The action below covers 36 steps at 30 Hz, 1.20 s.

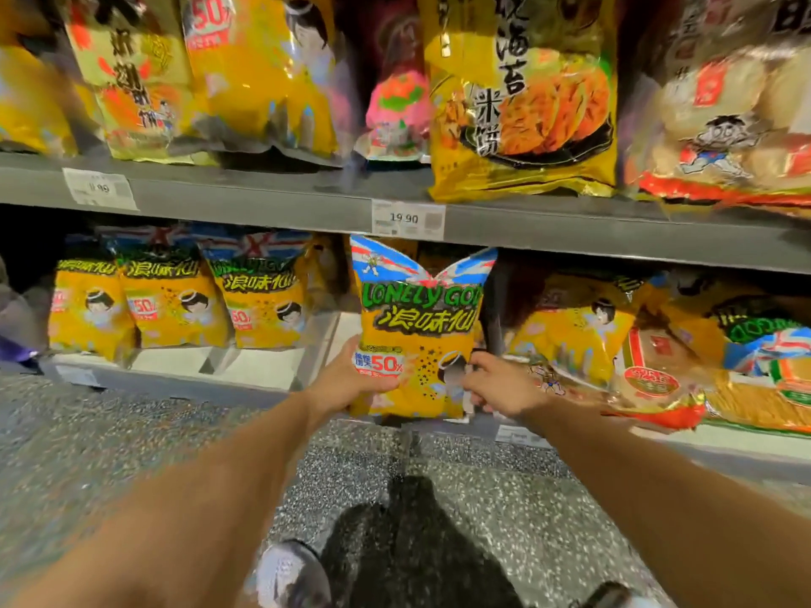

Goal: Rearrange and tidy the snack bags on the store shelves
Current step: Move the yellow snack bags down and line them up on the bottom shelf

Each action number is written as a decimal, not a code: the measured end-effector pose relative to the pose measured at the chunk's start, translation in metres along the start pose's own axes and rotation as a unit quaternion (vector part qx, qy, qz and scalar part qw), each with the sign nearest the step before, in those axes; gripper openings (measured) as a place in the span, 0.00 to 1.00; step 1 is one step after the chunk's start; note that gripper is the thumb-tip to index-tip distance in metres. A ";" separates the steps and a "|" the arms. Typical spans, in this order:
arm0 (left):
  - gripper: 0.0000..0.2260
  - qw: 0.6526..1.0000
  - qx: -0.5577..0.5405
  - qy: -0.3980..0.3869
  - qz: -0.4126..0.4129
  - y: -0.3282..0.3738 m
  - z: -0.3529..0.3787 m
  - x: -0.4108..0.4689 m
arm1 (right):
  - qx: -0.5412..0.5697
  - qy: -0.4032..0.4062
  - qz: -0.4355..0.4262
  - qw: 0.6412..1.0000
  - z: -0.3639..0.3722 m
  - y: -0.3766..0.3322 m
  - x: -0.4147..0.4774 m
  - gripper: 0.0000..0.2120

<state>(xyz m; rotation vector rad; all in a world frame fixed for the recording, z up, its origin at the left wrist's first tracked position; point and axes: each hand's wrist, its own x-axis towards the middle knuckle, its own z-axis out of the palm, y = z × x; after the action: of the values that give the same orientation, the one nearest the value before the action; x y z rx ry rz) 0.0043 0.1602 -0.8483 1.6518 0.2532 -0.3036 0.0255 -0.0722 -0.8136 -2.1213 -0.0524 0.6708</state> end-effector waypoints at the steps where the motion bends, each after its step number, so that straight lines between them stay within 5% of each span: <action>1: 0.27 1.000 -0.017 0.006 0.000 -0.002 0.001 0.011 | 0.023 -0.011 0.008 1.000 0.003 -0.002 0.010 0.13; 3: 0.20 0.999 -0.035 0.023 -0.001 -0.006 0.001 0.032 | 0.034 -0.013 0.012 0.999 0.010 -0.007 0.031 0.23; 6: 0.17 0.993 -0.060 0.099 -0.013 -0.011 -0.010 0.061 | 0.087 -0.009 0.004 0.996 0.029 -0.010 0.067 0.21; 12: 0.16 0.984 -0.025 0.175 -0.037 -0.013 -0.027 0.101 | 0.255 -0.039 0.003 0.966 0.062 -0.011 0.116 0.34; 15: 0.23 0.965 0.110 0.236 -0.016 -0.020 -0.024 0.119 | 0.291 -0.034 -0.014 0.956 0.072 -0.005 0.140 0.36; 19: 0.29 0.897 0.275 0.346 -0.013 -0.025 -0.004 0.117 | 0.251 -0.026 -0.027 0.967 0.084 -0.004 0.155 0.38; 26: 0.09 0.922 0.345 0.171 0.038 -0.035 0.010 0.120 | 0.006 0.072 -0.027 0.997 0.090 -0.005 0.149 0.34; 31: 0.12 0.897 0.423 0.091 0.084 -0.045 0.015 0.126 | -0.020 0.109 -0.041 0.993 0.075 0.003 0.136 0.28; 36: 0.23 0.882 0.465 0.062 0.037 -0.052 0.023 0.128 | -0.018 0.097 -0.049 0.994 0.052 0.010 0.121 0.26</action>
<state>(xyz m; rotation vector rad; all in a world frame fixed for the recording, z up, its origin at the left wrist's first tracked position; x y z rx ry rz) 0.1059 0.1410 -0.9425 2.6367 0.1379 -0.2756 0.1016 -0.0065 -0.8984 -2.1941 -0.0615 0.4057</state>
